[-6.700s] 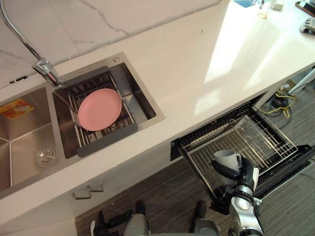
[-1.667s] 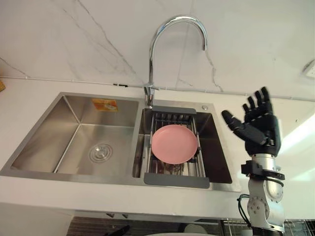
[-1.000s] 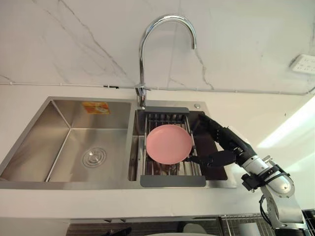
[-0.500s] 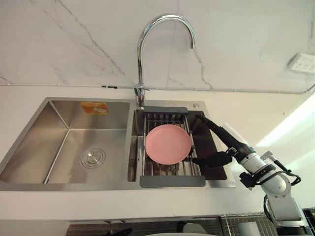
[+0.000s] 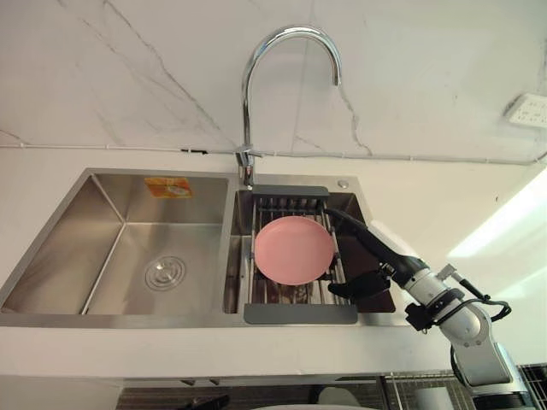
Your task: Walk over to the sink, pick up the cup, carry it to the dishwasher, place the cup inside the dishwasher, then close the dishwasher door
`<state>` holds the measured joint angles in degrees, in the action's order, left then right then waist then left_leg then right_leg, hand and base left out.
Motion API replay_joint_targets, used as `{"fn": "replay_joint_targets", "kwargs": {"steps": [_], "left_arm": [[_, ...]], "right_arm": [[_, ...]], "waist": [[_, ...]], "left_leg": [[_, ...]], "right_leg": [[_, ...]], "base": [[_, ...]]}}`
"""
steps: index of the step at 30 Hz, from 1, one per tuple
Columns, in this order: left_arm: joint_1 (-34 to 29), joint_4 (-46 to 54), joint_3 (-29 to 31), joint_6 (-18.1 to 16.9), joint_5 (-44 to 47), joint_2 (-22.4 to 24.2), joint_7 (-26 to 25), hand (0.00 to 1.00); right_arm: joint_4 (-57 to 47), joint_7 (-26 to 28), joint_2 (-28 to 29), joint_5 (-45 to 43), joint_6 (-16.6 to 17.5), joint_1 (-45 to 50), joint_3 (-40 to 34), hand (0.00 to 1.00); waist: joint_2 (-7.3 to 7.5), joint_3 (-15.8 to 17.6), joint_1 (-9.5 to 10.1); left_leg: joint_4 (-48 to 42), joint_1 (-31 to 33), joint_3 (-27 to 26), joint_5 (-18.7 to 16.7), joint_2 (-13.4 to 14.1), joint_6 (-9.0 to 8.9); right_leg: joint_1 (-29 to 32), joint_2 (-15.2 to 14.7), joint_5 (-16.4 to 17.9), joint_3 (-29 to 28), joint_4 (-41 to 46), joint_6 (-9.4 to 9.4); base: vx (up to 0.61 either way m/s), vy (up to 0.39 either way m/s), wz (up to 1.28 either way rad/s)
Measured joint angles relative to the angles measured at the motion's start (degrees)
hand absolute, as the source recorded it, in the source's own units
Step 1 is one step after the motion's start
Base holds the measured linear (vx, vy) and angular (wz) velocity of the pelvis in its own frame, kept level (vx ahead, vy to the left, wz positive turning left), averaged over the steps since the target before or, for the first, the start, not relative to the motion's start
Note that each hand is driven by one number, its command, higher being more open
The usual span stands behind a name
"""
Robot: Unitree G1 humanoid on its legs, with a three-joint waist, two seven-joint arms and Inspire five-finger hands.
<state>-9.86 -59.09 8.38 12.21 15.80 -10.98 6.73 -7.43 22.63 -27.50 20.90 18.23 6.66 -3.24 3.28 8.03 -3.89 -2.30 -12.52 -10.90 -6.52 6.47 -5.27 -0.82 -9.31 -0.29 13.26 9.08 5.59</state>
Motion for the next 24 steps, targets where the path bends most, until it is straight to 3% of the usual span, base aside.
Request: {"fn": "replay_joint_targets", "kwargs": {"steps": [8,16,24], "left_arm": [[0.0,0.0,-0.4,0.1,0.7,0.0,0.0,1.00],[0.2,0.2,-1.2,0.3,1.1,-0.1,0.0,1.00],[0.4,0.3,-1.1,0.4,1.0,-0.1,0.1,1.00]], "right_arm": [[0.1,-3.8,0.0,6.3,0.1,-0.6,3.0,1.00],[0.2,-4.1,0.0,10.4,0.1,-2.2,5.8,1.00],[2.1,-7.3,0.0,17.4,2.1,-4.6,8.9,1.00]], "waist": [[-0.03,0.0,0.11],[-0.03,0.0,0.56],[0.11,0.0,1.44]], "left_leg": [[-0.1,0.0,0.5,0.1,-0.3,0.08],[0.0,0.4,1.5,0.4,-0.6,0.29],[0.1,0.8,2.4,0.9,-0.8,0.38]], "right_leg": [[0.0,-0.5,0.4,0.5,0.8,0.03],[0.0,-1.0,0.5,1.3,1.1,0.08],[0.0,-1.3,0.5,2.1,1.1,0.09]], "base": [[-0.01,-0.002,0.03],[-0.02,-0.001,0.06],[-0.01,-0.004,0.06]]}}
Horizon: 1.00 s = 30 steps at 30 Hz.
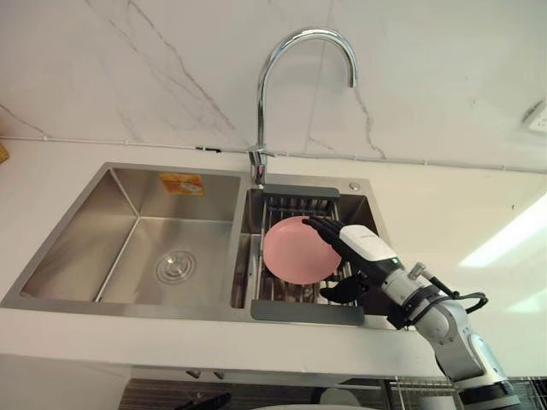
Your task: Walk over to the sink, pick up the cup, carry it to the dishwasher, place the cup inside the dishwasher, then close the dishwasher door
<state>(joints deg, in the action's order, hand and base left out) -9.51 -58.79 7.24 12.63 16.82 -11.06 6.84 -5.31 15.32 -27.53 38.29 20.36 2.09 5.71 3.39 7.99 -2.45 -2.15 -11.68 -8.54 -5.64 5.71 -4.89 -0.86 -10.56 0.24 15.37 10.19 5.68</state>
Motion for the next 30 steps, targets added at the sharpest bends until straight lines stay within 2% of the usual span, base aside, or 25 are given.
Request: {"fn": "replay_joint_targets", "kwargs": {"steps": [6,18,30], "left_arm": [[0.3,0.0,0.0,0.3,0.0,0.0,0.0,1.00],[0.7,0.3,-0.1,1.0,-0.1,0.0,0.0,1.00],[0.7,0.7,-0.9,0.7,-0.1,-0.2,0.0,1.00]], "right_arm": [[2.9,-2.2,0.0,4.7,-0.1,-2.7,3.6,1.00],[8.4,-4.4,-0.4,6.9,-1.3,-5.0,6.0,1.00],[13.9,-14.7,-1.2,9.3,-1.0,-6.2,6.8,1.00]], "waist": [[0.05,0.0,0.19],[0.17,0.1,1.28],[0.29,0.0,1.65]], "left_leg": [[0.5,0.1,0.6,0.5,-0.2,0.01],[1.1,0.4,1.6,1.2,-0.5,0.19],[1.9,0.7,2.7,2.2,-0.9,0.29]], "right_leg": [[0.0,-0.3,0.0,0.5,0.2,-0.01],[0.0,-0.8,0.0,1.3,0.5,0.01],[0.1,-1.3,0.0,2.4,0.6,0.02]], "base": [[-0.02,-0.006,0.05],[-0.01,-0.002,0.03],[-0.01,-0.003,0.04]]}}
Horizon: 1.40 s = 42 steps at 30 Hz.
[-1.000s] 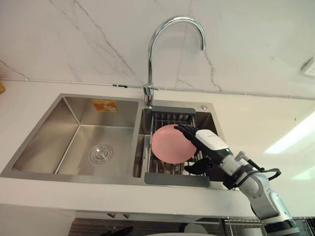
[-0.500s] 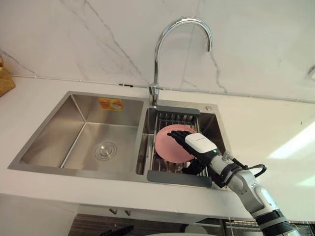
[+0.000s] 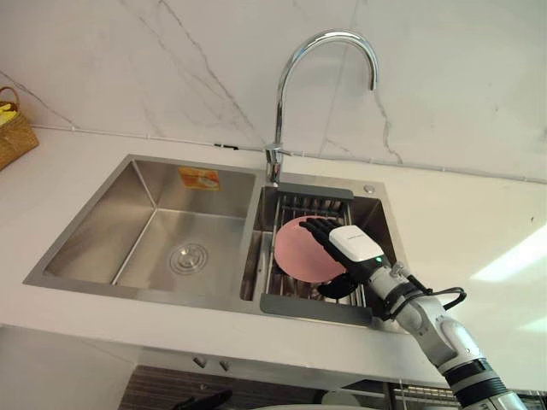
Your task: Walk over to the sink, pick up the cup, carry it to the dishwasher, place the cup inside the dishwasher, then close the dishwasher door
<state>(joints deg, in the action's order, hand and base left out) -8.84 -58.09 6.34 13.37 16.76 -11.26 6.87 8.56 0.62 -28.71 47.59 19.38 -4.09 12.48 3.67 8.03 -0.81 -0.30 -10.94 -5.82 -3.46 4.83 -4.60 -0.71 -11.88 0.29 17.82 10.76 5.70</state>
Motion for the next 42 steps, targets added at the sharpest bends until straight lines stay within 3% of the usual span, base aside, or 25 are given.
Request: {"fn": "replay_joint_targets", "kwargs": {"steps": [9,22,29,35,42], "left_arm": [[0.0,0.2,-0.2,0.0,0.0,0.0,0.0,1.00],[0.0,0.2,-0.2,-1.1,-1.0,0.0,0.2,1.00],[0.0,0.2,-0.2,-1.4,-1.0,0.0,0.5,1.00],[0.0,0.4,-0.2,-1.6,-1.0,0.3,0.9,1.00],[0.2,0.4,-0.2,-2.0,-1.1,0.7,1.1,1.00]], "right_arm": [[5.7,-10.4,1.8,3.9,0.2,-1.2,1.5,1.00],[8.5,-19.0,1.6,6.6,2.1,-2.1,1.5,1.00],[9.2,-23.8,1.4,8.5,0.9,-2.2,1.5,1.00],[12.4,-32.1,1.5,8.9,-1.2,-4.3,0.7,1.00],[14.2,-35.1,1.8,10.1,-1.2,-4.3,0.2,1.00]], "waist": [[-0.05,0.0,0.78],[-0.33,0.2,1.04],[-0.62,0.4,1.09],[-1.41,0.9,1.17],[-2.07,1.3,1.27]], "left_leg": [[0.3,0.5,1.0,0.7,0.0,-0.04],[1.2,0.9,2.3,1.8,0.0,-0.17],[1.6,1.4,3.2,2.4,0.0,-0.25],[2.1,1.4,3.6,2.9,0.0,-0.27],[2.2,1.4,3.6,2.9,0.0,-0.28]], "right_leg": [[0.0,-0.2,0.0,1.0,0.0,0.00],[0.0,-0.4,0.0,2.2,0.0,-0.05],[0.0,-0.5,-0.1,2.9,0.1,-0.10],[0.0,-0.5,-0.1,3.2,-0.1,-0.14],[0.0,-0.4,-0.1,3.3,-0.2,-0.12]], "base": [[-0.01,-0.011,0.06],[-0.02,-0.013,0.05],[-0.02,-0.013,0.06],[0.00,-0.006,0.03],[0.00,0.000,0.00]]}}
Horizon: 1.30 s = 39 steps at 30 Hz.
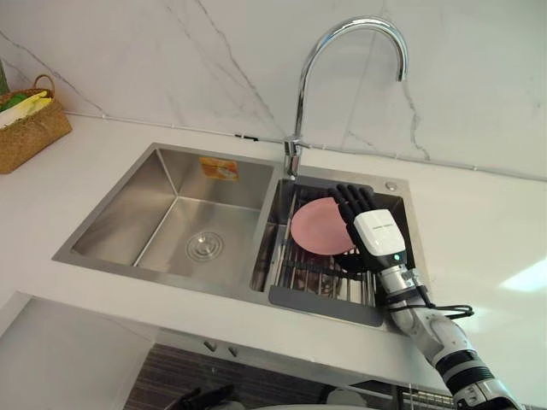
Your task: Walk over to the sink, pick up the cup, carry it to the dishwasher, place the cup inside the dishwasher, then close the dishwasher door
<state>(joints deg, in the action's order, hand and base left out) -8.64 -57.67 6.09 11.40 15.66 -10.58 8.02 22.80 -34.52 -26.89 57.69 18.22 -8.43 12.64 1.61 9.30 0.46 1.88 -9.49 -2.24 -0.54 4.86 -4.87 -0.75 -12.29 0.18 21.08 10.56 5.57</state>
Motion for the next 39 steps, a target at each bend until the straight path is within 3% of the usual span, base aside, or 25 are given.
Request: {"fn": "replay_joint_targets", "kwargs": {"steps": [9,10,24,26,31,34,39], "left_arm": [[0.0,0.0,-0.1,-0.1,0.0,0.0,0.0,1.00],[0.0,0.0,-0.1,-0.1,0.0,0.0,0.0,1.00],[0.1,0.0,-0.1,-0.8,-1.2,-0.1,0.6,1.00],[0.0,-0.1,-0.1,-1.3,-1.9,-0.1,0.6,1.00],[0.1,0.8,0.1,-2.9,-7.3,0.0,1.1,1.00],[0.1,1.0,0.1,-2.9,-7.4,0.1,1.1,1.00],[0.2,1.2,0.3,-2.9,-7.3,0.4,1.0,1.00]], "right_arm": [[2.4,-0.6,1.1,0.0,-0.7,0.0,-1.2,1.00],[2.6,-0.6,1.0,0.0,-0.7,0.0,-1.2,0.00],[2.6,-3.8,1.0,1.0,0.9,-0.1,-1.1,0.00],[2.5,-6.2,1.0,1.0,4.0,-0.6,-1.0,0.00],[0.3,-6.1,1.8,1.0,11.0,-3.1,2.8,0.00],[-2.2,-5.4,3.0,1.0,12.5,-3.5,4.8,0.00],[-3.7,-4.5,3.3,0.7,12.3,-4.9,5.7,0.00]], "waist": [[-0.01,0.0,0.07],[-0.01,0.0,0.11],[-0.01,0.0,0.17],[-0.01,0.0,0.16],[-0.02,-0.1,0.43],[0.00,-0.1,1.01],[0.04,-0.1,1.69]], "left_leg": [[-0.1,0.0,0.0,0.0,0.0,0.00],[-0.1,0.0,0.1,0.0,0.0,0.00],[0.0,0.3,0.3,0.1,0.2,-0.07],[0.0,0.3,0.2,0.1,0.3,-0.10],[-0.1,0.5,0.2,0.1,0.4,-0.15],[-0.1,0.5,0.3,0.1,0.4,-0.15],[0.0,0.6,0.4,0.2,0.3,-0.11]], "right_leg": [[-0.1,0.0,0.0,0.0,0.0,0.00],[-0.1,0.0,0.0,0.1,0.0,0.00],[-0.1,0.2,-0.1,0.6,-0.5,-0.04],[-0.1,0.3,-0.2,0.6,-0.6,-0.06],[-0.4,0.5,-0.8,0.7,-1.5,-0.09],[-0.8,0.7,-1.3,0.8,-2.4,-0.03],[-1.7,1.0,-2.4,0.9,-4.4,0.06]], "base": [[0.00,0.000,0.00],[0.00,0.000,0.00],[0.00,0.000,0.00],[0.00,0.000,0.00],[0.00,0.000,0.00],[0.00,-0.001,0.01],[0.00,0.000,0.01]]}}
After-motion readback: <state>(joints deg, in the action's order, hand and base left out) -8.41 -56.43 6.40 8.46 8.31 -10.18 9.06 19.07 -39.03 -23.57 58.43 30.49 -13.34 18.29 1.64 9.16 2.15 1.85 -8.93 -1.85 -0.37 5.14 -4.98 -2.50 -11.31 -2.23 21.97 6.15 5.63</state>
